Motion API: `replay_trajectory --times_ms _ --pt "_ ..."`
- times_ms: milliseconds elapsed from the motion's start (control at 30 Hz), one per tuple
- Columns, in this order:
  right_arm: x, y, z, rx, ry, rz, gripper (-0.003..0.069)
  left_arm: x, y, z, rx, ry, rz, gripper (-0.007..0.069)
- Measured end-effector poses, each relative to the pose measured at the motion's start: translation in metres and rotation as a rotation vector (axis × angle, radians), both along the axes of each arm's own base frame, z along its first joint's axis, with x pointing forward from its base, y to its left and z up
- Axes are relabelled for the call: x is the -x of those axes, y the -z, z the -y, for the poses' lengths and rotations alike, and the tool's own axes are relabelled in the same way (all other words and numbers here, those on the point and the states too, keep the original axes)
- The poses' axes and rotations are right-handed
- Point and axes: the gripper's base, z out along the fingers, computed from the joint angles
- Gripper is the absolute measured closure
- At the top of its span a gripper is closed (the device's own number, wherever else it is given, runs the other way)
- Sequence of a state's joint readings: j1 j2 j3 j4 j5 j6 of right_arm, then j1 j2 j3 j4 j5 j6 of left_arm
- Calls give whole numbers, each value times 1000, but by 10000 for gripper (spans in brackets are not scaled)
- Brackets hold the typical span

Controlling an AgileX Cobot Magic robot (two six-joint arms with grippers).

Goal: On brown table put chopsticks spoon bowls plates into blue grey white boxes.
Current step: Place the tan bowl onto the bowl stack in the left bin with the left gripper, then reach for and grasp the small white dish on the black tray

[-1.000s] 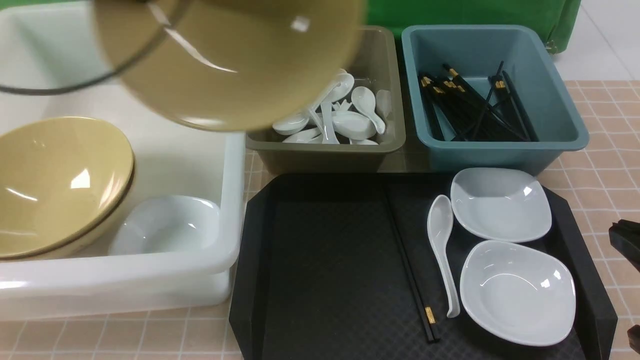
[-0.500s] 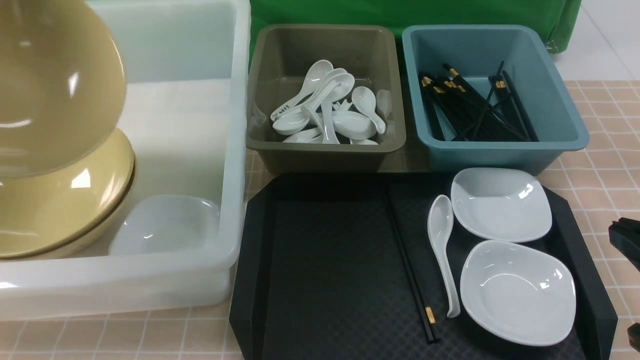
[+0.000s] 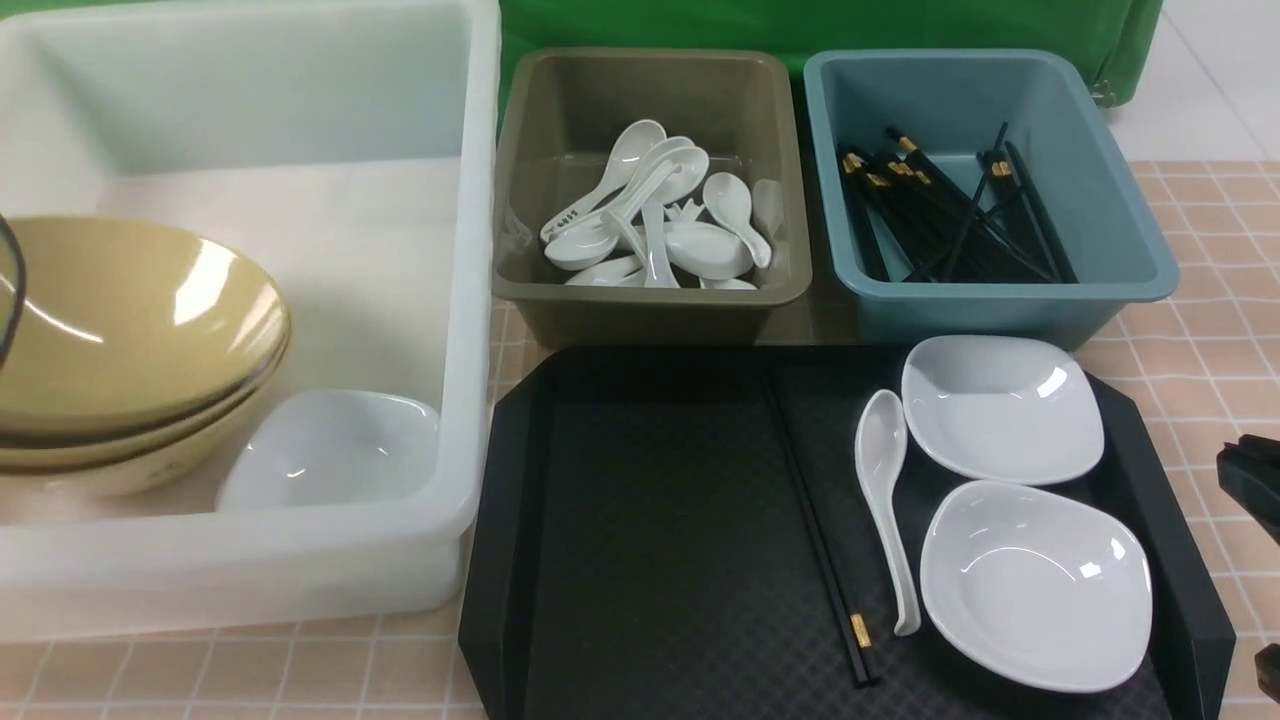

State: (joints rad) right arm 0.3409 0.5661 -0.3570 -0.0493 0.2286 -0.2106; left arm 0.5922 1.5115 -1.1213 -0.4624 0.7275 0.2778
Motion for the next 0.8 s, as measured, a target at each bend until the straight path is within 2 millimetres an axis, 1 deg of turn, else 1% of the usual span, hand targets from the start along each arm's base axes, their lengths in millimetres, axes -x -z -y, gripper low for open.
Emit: replay_trajectory --times_ms 67,133,167,200,233,300,333,400,467,500,567,633,700,733,767,800 --pt "0 0 0 -4 1 -1 563 2 -4 1 -2 3 2 206" --pt "0 0 0 -6 2 -2 561 4 -15 3 -9 1 16 125" --pt "0 0 0 -6 2 -2 561 4 -17 3 -12 1 19 125" --pt "0 0 0 -7 3 -2 560 8 -33 5 -28 -8 52 84" --pt "0 0 0 -8 3 -3 560 9 -37 6 -34 -8 60 78" --pt "0 0 0 -8 3 -3 559 17 -65 12 -78 -5 134 71" --pt "0 0 0 -10 4 -3 559 18 -70 13 -86 -6 149 74" --pt "0 0 0 -14 5 -5 557 26 -88 19 -114 -8 203 82" --pt "0 0 0 -14 5 -5 556 31 -96 22 -124 -8 227 114" --pt "0 0 0 -14 5 -5 556 31 -96 22 -124 -8 229 118" --pt "0 0 0 -16 6 -5 556 30 -93 23 -108 -8 222 204" --pt "0 0 0 -24 9 -8 556 28 -81 22 -78 -9 195 275" --pt "0 0 0 -44 17 -15 556 23 -64 20 -26 -14 158 359" --pt "0 0 0 -55 21 -19 555 21 -55 19 -8 -14 142 392" --pt "0 0 0 -55 21 -19 555 21 -52 19 0 -16 135 408" --pt "0 0 0 -78 30 -27 554 18 -36 17 29 -22 103 465"
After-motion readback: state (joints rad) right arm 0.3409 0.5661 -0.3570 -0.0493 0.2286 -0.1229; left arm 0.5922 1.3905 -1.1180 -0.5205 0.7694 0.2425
